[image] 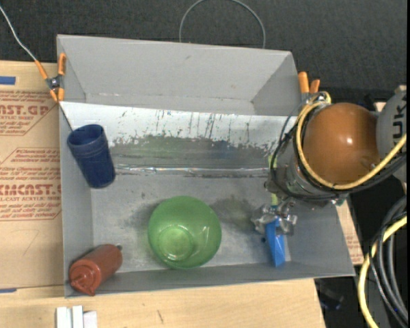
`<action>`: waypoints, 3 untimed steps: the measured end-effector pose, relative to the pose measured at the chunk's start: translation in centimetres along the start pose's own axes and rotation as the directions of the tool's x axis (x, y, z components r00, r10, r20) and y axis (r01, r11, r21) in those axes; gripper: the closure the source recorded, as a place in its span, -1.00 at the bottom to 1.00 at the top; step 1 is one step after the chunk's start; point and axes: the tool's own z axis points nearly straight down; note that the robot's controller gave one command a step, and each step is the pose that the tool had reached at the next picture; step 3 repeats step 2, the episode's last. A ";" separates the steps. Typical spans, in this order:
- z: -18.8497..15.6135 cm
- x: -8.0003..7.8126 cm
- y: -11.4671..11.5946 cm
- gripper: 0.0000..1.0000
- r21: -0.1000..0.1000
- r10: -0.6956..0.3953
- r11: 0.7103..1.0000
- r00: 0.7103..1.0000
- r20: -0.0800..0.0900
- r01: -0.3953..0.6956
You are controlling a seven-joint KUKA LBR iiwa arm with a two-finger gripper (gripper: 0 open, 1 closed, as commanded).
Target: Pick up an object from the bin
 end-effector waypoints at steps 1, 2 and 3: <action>-1.1 0.0 -0.1 1.00 0.002 0.001 1.000 1.000 0.001 -0.001; -1.6 -0.1 -0.1 1.00 0.004 0.000 1.000 1.000 0.002 0.000; -1.6 -0.1 -0.1 1.00 0.004 0.000 1.000 1.000 0.002 0.000</action>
Offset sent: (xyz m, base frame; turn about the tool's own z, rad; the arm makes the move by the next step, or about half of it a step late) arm 0.0000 0.0002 0.0001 0.0000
